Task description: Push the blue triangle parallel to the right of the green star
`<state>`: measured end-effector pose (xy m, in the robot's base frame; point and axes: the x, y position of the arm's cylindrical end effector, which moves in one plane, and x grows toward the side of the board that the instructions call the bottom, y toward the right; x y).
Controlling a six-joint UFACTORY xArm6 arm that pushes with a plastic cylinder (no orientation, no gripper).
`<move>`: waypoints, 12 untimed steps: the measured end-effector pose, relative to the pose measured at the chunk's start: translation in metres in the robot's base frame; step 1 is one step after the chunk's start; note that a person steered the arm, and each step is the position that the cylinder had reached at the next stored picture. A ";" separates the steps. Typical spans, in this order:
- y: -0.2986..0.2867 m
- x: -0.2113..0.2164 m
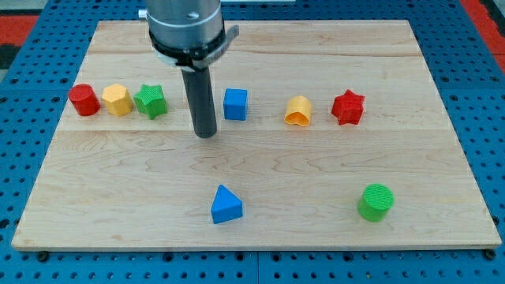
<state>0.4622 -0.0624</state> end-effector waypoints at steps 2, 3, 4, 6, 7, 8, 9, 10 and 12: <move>0.096 0.101; 0.076 0.143; 0.014 0.126; 0.014 0.073; 0.014 0.051; 0.017 0.048; 0.019 0.038; 0.019 0.005; 0.018 -0.025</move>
<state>0.4370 -0.0448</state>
